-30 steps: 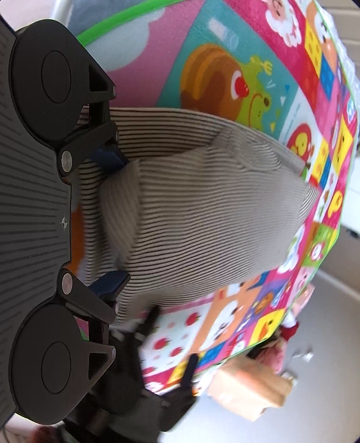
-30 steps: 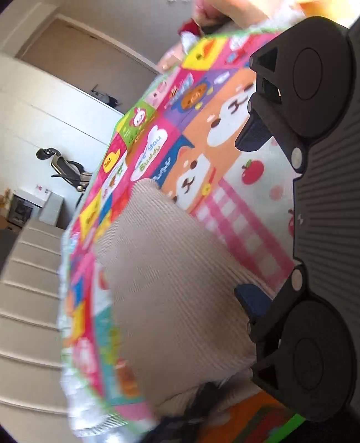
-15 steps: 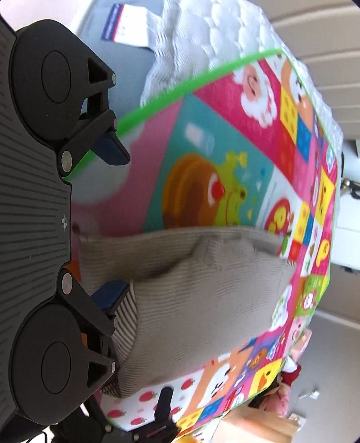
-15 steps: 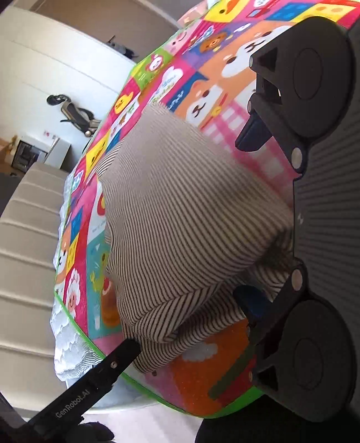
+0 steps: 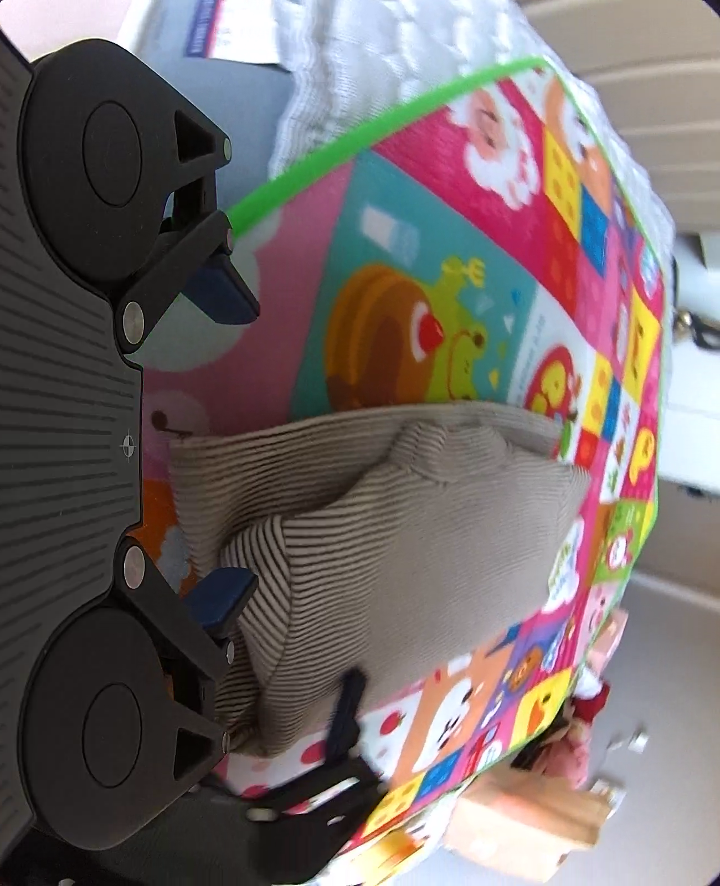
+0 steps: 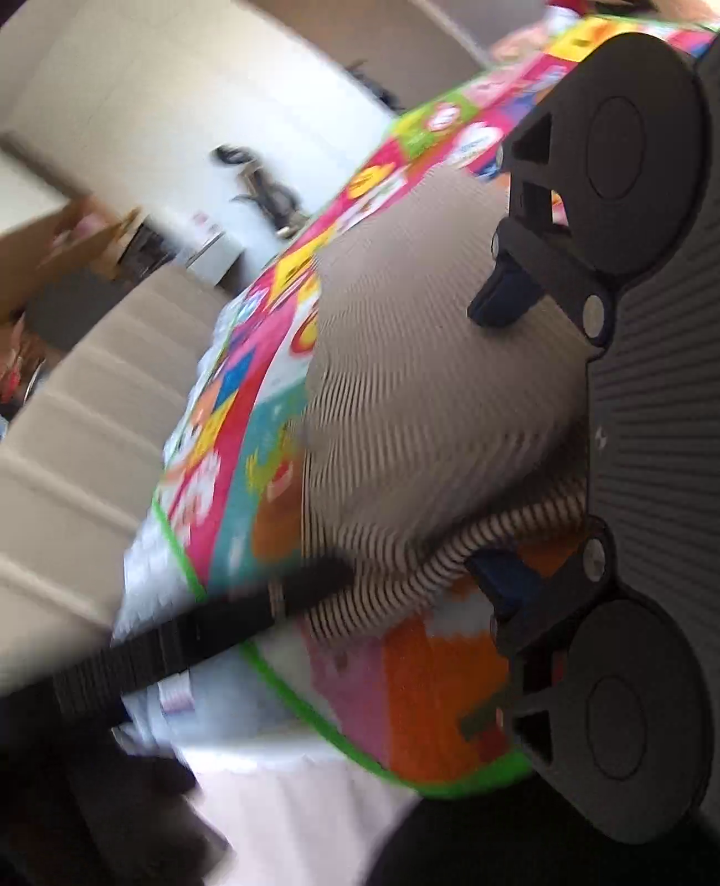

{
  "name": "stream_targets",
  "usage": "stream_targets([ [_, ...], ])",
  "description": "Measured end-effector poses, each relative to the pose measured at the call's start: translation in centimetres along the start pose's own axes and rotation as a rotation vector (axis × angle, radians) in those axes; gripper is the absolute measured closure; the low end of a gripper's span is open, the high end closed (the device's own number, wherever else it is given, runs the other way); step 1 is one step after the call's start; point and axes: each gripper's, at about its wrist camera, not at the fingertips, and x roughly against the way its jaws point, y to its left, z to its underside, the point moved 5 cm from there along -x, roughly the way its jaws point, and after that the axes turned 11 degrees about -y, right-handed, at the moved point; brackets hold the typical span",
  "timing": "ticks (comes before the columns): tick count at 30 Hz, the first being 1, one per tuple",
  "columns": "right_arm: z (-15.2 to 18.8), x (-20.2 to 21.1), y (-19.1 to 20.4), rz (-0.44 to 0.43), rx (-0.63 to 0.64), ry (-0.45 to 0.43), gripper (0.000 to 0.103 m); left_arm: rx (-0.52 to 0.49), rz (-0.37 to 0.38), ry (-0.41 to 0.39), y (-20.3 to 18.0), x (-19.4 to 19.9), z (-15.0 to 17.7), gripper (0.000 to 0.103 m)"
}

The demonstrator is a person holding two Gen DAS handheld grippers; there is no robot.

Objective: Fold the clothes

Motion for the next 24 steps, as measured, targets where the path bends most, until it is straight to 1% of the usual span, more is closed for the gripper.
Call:
stream_targets([
  [2, 0.7, -0.1, -3.2, 0.025, -0.102, 0.04, 0.017, -0.042, 0.018, -0.007, -0.5, 0.1, -0.2, 0.003],
  [3, 1.1, -0.1, -4.9, 0.038, -0.152, 0.06, 0.017, -0.08, 0.028, -0.009, -0.9, -0.1, -0.2, 0.003],
  [4, 1.6, 0.0, -5.9, 0.051, -0.168, 0.072, 0.017, -0.12, 0.039, -0.01, -1.3, -0.4, -0.2, 0.002],
  [5, 2.1, 0.2, -6.8, 0.064, -0.164, 0.078, 0.017, -0.179, 0.048, -0.015, -2.0, -0.8, -0.1, 0.002],
  [6, 2.4, 0.6, -7.1, 0.051, -0.158, 0.076, 0.017, -0.241, 0.057, -0.022, -2.7, -1.2, 0.0, 0.002],
  [8, 2.7, 1.9, -7.4, -0.005, -0.145, 0.058, 0.017, -0.379, 0.069, -0.037, -4.1, -2.3, 0.3, 0.002],
  [9, 2.7, 2.7, -7.5, -0.039, -0.137, 0.045, 0.017, -0.462, 0.064, -0.048, -4.8, -2.9, 0.5, 0.002],
  [10, 2.8, 3.5, -7.7, -0.053, -0.124, 0.03, 0.017, -0.546, 0.058, -0.06, -5.4, -3.6, 0.7, 0.002],
  [11, 2.9, 4.5, -8.1, -0.048, -0.113, 0.017, 0.017, -0.619, 0.056, -0.075, -5.9, -4.1, 0.9, 0.002],
  [13, 3.2, 6.1, -9.9, -0.005, -0.123, -0.004, 0.017, -0.722, 0.074, -0.1, -6.5, -4.9, 1.1, 0.0],
  [15, 4.2, 7.2, -11.9, 0.058, -0.106, -0.008, 0.017, -0.768, 0.094, -0.129, -6.7, -5.3, 1.1, 0.0],
  [18, 6.9, 7.1, -13.4, 0.133, 0.029, 0.044, 0.017, -0.797, 0.115, -0.158, -6.8, -5.1, 1.2, 0.0],
  [19, 8.0, 6.8, -13.6, 0.143, 0.068, 0.062, 0.017, -0.8, 0.127, -0.16, -6.8, -4.9, 1.4, 0.0],
  [21, 9.4, 5.8, -13.0, 0.144, 0.118, 0.067, 0.017, -0.783, 0.146, -0.149, -6.7, -4.6, 1.8, 0.0],
  [22, 10.0, 5.2, -12.7, 0.144, 0.142, 0.066, 0.017, -0.764, 0.144, -0.15, -6.5, -4.5, 1.9, 0.0],
  [24, 9.5, 4.6, -11.9, 0.129, 0.153, 0.033, 0.017, -0.714, 0.135, -0.161, -6.3, -4.5, 1.8, 0.0],
])
